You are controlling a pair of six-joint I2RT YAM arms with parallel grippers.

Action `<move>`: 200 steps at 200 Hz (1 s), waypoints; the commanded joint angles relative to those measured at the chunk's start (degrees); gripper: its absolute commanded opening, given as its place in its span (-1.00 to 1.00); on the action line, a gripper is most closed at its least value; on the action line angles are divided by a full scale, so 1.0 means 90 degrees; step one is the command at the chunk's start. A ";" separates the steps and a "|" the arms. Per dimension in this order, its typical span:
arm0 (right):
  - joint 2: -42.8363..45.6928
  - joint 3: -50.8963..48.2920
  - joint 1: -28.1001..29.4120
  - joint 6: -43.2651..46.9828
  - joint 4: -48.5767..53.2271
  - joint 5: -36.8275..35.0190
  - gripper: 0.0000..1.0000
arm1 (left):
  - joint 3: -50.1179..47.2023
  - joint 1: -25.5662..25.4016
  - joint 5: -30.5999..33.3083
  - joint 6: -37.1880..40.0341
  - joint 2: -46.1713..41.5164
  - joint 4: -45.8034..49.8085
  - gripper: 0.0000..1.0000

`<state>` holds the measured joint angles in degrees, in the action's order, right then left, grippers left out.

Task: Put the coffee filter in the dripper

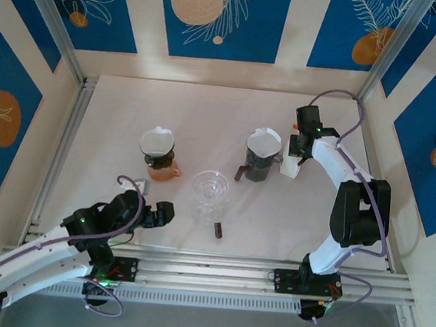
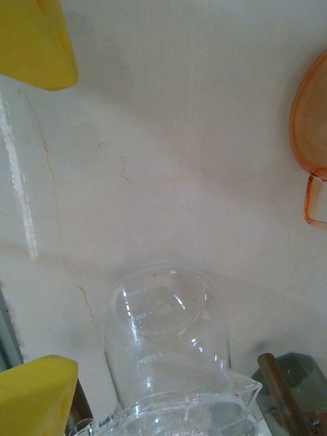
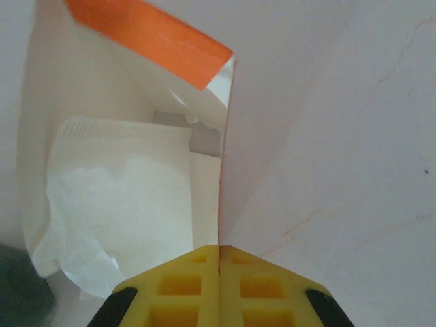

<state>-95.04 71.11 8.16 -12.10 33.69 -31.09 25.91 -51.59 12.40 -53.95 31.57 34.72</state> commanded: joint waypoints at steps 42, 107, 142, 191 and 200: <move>0.0588 -0.0084 0.0011 -0.0718 -0.0006 0.0062 -0.34 | -0.0090 0.0049 -0.0055 0.0027 -0.0044 -0.0033 1.00; 0.1077 0.0111 0.0466 -0.1039 0.0476 0.0257 -0.36 | -0.0125 0.0049 -0.0060 -0.0001 -0.0043 -0.0072 1.00; 0.0572 0.0347 0.0755 -0.0884 0.0667 0.0276 -0.45 | -0.0137 0.0049 -0.0079 -0.0009 -0.0041 -0.0108 1.00; -0.0102 0.0638 0.0752 -0.0833 0.0942 -0.0292 -0.49 | -0.0136 0.0058 -0.0071 -0.0029 -0.0088 -0.0011 1.00; -0.0162 0.0637 0.0744 -0.0815 0.0930 -0.0347 -0.50 | -0.0135 0.0052 -0.0063 -0.0030 -0.0092 -0.0002 1.00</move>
<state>-95.18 75.00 14.98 -19.86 40.18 -31.40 25.39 -51.51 12.36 -53.98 31.55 34.72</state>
